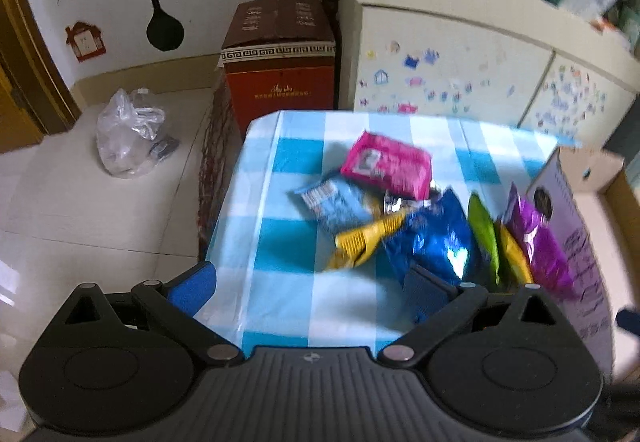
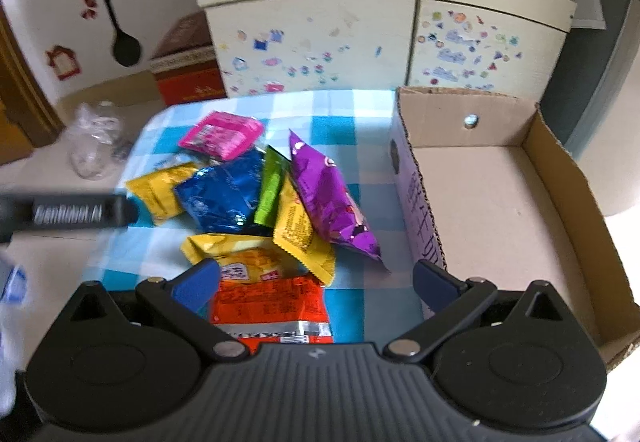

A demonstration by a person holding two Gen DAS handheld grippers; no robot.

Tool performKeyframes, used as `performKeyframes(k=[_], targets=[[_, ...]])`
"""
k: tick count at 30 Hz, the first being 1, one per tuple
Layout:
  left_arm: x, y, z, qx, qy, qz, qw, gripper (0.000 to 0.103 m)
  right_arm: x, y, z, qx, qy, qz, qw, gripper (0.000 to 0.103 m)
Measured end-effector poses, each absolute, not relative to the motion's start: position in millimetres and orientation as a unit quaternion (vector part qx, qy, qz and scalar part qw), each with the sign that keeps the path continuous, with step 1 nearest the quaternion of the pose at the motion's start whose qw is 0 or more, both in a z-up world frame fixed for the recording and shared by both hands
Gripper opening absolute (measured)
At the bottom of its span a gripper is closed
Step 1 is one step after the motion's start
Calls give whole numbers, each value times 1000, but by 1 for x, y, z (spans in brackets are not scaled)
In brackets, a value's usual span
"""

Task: Organize snacks
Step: 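Close the right gripper on the red snack bag while the left gripper approaches the pile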

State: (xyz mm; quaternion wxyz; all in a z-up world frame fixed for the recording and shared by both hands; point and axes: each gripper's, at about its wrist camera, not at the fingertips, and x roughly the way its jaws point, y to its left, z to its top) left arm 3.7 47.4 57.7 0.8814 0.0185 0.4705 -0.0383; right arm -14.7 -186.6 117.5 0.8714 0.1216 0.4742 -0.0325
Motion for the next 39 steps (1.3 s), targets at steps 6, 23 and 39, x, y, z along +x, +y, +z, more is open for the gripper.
performKeyframes(k=[6,23,39], targets=[[24,60,55,-17,489,-41,871,102,-32,-200,123,148,446,33,882,102],[43,48,56,-47,506,-120,853,102,-38,-176,82,155,481,100,857,101],[25,11,33,-34,549,-200,811,102,-21,-154,49,137,503,75,850,102]])
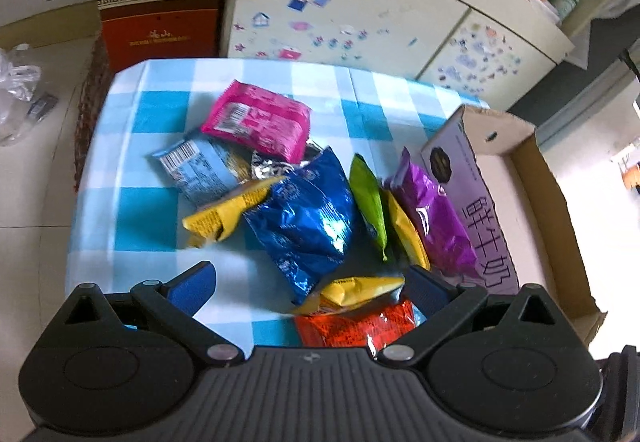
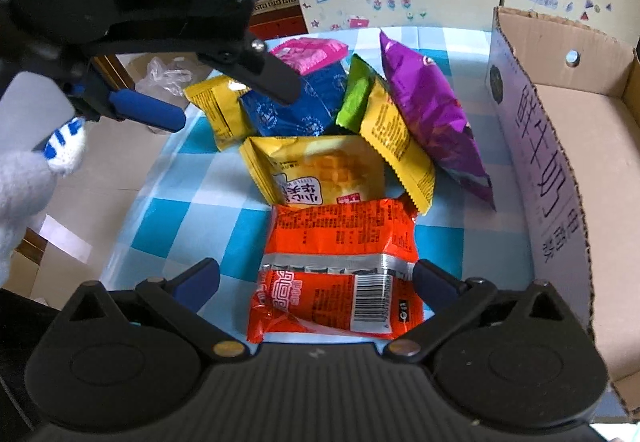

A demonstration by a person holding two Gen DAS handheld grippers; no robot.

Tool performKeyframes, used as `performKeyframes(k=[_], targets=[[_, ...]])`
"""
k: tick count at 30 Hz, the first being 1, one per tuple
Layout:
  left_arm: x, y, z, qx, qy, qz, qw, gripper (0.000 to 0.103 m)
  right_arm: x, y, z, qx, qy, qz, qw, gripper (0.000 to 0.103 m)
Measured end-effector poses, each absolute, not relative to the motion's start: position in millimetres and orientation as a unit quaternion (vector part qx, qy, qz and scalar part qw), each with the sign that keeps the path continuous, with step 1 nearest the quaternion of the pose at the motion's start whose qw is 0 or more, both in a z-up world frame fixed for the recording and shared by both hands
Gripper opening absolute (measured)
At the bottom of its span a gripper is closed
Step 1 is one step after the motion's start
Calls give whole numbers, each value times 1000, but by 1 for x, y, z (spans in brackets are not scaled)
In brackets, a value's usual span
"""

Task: Organize snacks
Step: 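Close the right gripper on the red snack bag while the left gripper approaches the pile, then grasp a yellow snack packet with the left gripper while the right gripper lifts the red bag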

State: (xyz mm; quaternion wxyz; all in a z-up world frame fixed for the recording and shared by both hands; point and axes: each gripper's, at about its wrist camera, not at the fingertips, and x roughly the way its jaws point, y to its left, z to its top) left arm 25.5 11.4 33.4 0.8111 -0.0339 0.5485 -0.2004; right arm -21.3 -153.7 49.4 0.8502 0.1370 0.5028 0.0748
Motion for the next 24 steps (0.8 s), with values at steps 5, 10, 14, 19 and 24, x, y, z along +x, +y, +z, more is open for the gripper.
performKeyframes(k=[5,10,14,19,24], targets=[[25,8,24,-29,561,-197,804,103,-21,-150,43,124,496,65,857,100],[24,6,14,-26,568,-196,799,103,-25,-151,42,119,495,63,858,81],[18,-2,15,-17,554,-219,803,103,-33,-157,49,133,500,74,852,75],[12,-9,9,4,545,-222,808,103,-44,-161,54,134,513,82,844,74],[8,-16,5,24,530,-226,817,102,-53,-168,56,139,521,81,839,74]])
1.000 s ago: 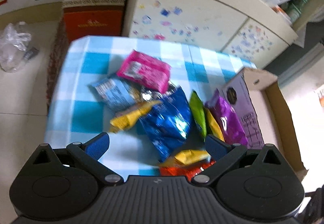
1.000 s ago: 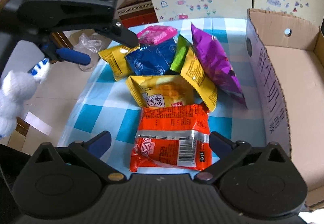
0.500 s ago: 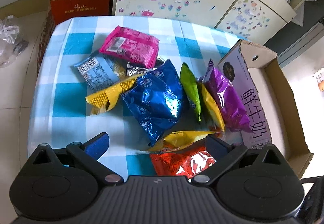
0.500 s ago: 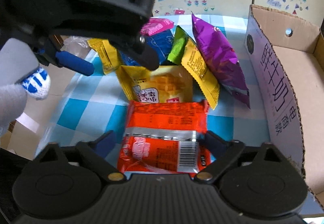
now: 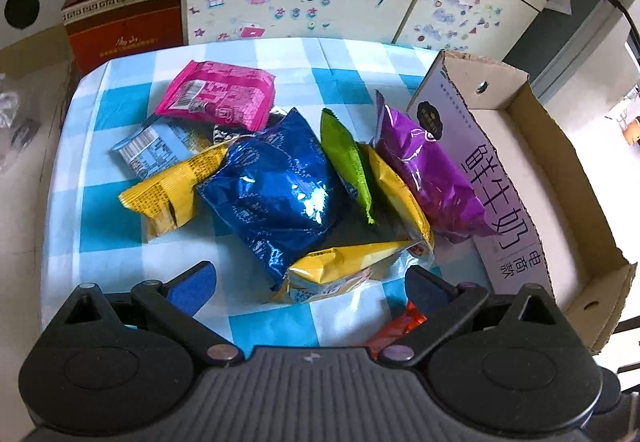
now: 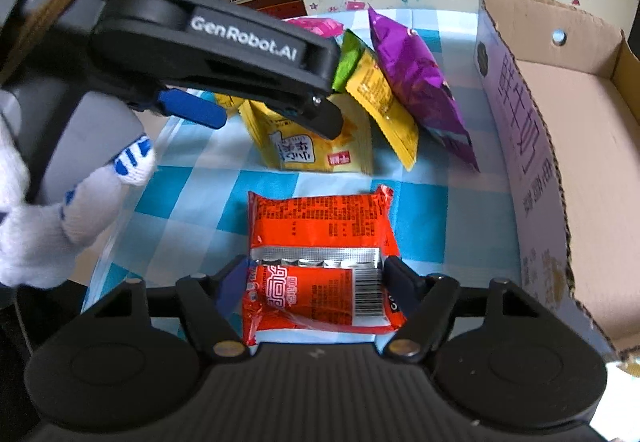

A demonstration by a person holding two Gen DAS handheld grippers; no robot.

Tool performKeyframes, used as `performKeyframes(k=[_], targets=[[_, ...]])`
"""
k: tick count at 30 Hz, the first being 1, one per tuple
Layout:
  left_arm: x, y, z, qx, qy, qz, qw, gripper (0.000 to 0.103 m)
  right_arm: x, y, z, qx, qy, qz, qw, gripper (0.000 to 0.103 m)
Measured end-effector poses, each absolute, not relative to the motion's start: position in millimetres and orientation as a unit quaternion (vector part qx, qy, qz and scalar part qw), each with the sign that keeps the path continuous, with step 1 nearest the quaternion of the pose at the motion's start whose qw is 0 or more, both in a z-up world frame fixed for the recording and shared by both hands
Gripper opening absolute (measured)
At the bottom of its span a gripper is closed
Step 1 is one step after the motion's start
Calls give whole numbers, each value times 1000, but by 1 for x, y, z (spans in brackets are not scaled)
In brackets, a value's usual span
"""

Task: Organize snacks
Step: 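Grasp a yellow snack packet with the left gripper while the right gripper lifts the red bag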

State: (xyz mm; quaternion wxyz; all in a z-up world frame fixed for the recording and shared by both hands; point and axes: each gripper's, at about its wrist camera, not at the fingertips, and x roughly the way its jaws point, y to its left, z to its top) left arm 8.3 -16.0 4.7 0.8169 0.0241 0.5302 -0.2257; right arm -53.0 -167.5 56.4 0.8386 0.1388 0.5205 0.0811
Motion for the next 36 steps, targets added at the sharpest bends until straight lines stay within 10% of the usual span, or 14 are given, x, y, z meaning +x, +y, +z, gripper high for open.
performKeyframes(k=[13,25,36], targets=[[-11,-36,-11,73,512,-271,812,59,-63,-172,57,145,536,63,829,74],[-18,-47,-24,99,515,-265,809,60,-59,-176,56,156,543,54,824,75],[-26,-44,-14,94,501,-283,813,37,-61,-177,58,154,538,60,826,72]])
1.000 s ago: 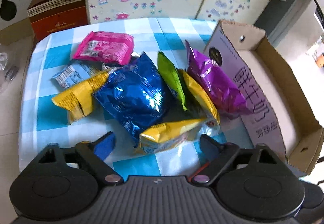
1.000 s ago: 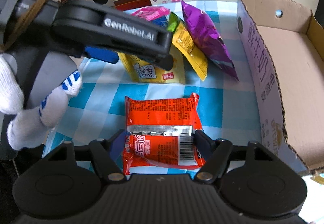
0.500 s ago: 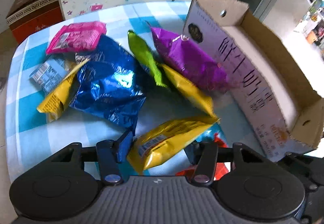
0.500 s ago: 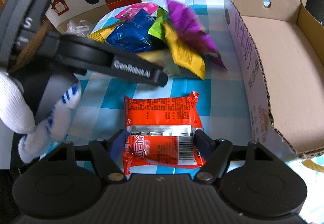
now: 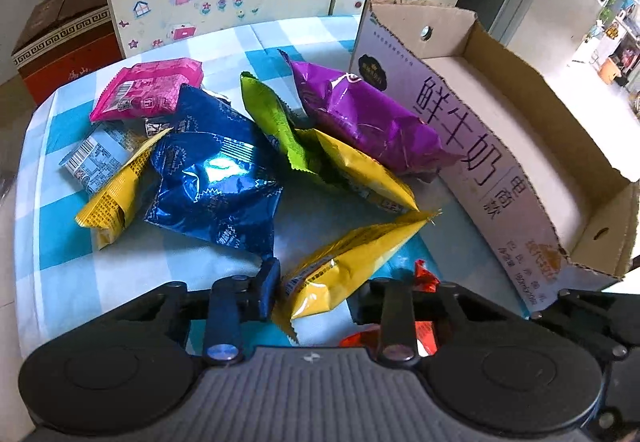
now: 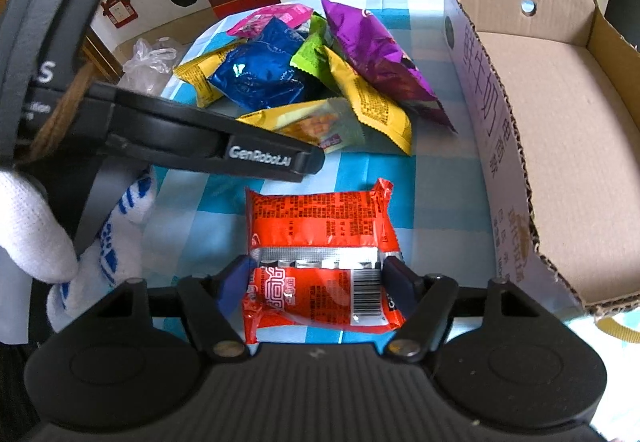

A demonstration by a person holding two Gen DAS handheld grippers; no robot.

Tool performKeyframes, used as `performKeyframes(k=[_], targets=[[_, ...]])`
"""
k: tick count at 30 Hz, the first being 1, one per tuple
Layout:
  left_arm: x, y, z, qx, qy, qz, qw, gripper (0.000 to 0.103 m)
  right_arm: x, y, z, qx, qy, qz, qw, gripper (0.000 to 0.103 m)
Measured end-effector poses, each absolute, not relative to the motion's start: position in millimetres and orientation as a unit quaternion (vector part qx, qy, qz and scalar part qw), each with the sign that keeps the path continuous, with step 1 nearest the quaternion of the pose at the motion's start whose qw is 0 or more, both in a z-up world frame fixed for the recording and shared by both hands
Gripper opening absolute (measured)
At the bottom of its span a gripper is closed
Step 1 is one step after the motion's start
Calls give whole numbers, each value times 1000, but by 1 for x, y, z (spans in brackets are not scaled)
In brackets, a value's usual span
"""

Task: Organize snacks
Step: 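Grasp a yellow snack packet with the left gripper while the right gripper lifts the red bag, then carry both packets into the cardboard box and open both grippers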

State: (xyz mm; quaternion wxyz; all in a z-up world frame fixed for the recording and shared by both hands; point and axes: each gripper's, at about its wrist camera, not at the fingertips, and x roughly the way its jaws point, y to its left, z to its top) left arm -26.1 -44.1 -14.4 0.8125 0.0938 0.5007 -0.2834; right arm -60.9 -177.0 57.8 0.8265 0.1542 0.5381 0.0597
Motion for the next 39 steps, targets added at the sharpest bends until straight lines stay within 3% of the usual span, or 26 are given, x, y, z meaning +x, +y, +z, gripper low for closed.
performKeyframes(k=[8,39], targets=[[-47,-23,-1,54,497,-272,822,31,-69,-178,61,154,539,52,826,70],[-104,35,16,-43,453,-166,875,31,-103,-185,101,183,465,52,865,69]])
